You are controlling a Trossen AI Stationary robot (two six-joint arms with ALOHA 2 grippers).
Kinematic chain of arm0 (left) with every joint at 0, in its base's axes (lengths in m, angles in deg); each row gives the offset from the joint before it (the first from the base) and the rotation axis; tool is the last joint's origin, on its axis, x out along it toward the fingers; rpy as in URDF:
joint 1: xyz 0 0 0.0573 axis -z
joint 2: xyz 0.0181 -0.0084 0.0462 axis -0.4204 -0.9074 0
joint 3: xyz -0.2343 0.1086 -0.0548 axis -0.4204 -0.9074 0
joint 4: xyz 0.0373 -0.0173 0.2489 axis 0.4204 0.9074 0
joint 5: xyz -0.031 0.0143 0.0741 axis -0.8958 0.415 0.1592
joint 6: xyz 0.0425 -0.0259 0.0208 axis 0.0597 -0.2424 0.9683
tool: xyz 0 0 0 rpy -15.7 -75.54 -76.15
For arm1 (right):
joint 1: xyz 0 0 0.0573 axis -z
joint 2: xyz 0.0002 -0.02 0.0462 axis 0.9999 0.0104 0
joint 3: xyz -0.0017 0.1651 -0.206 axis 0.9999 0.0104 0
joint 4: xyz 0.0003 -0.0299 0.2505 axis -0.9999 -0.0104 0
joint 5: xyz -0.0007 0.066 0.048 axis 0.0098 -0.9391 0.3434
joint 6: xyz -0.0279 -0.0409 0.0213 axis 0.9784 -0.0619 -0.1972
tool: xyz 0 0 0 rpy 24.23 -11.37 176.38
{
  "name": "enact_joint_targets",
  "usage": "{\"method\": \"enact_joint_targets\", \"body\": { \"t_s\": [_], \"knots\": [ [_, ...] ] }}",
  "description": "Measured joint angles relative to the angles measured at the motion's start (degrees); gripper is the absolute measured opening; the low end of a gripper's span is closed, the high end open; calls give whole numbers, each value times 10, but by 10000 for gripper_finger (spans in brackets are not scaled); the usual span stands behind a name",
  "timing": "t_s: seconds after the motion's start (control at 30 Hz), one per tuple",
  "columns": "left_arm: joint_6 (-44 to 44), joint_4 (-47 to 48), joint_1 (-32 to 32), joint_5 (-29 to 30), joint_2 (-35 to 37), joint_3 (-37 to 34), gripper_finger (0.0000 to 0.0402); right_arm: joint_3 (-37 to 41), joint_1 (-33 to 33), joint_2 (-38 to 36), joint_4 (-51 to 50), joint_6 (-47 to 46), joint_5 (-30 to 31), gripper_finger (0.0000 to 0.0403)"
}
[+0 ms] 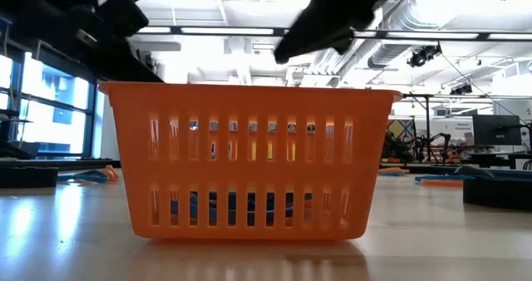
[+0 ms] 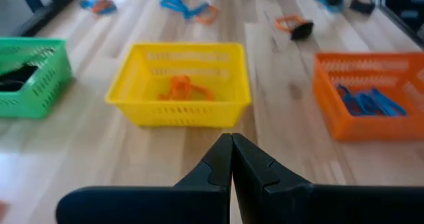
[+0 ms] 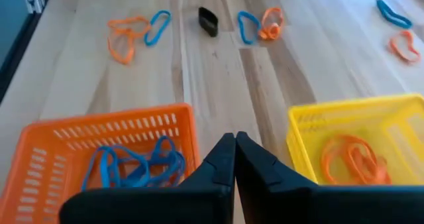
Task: Sort rubber bands into baskets
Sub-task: Put the orange rubber band into the yellow bin
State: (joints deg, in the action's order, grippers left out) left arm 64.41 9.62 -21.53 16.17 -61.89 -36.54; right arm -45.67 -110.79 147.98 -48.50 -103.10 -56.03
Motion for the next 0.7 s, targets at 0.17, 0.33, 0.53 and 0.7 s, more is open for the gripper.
{"method": "enact_joint_targets", "body": {
  "t_s": [0.17, 0.33, 0.53, 0.7],
  "knots": [
    [-28, 110, 70, 68, -3, 55, 0, 49, -24, -29, 30, -24, 46, 0],
    [-67, 179, 147, 83, -4, 104, 0, 62, -44, -31, 31, -27, 79, 0],
    [-114, 198, 235, 84, -17, 132, 0, 66, -51, -31, 31, -28, 82, 0],
    [-140, 198, 296, 95, -71, 149, 1, 66, -51, -31, 30, -23, 95, 0]
  ]
}}
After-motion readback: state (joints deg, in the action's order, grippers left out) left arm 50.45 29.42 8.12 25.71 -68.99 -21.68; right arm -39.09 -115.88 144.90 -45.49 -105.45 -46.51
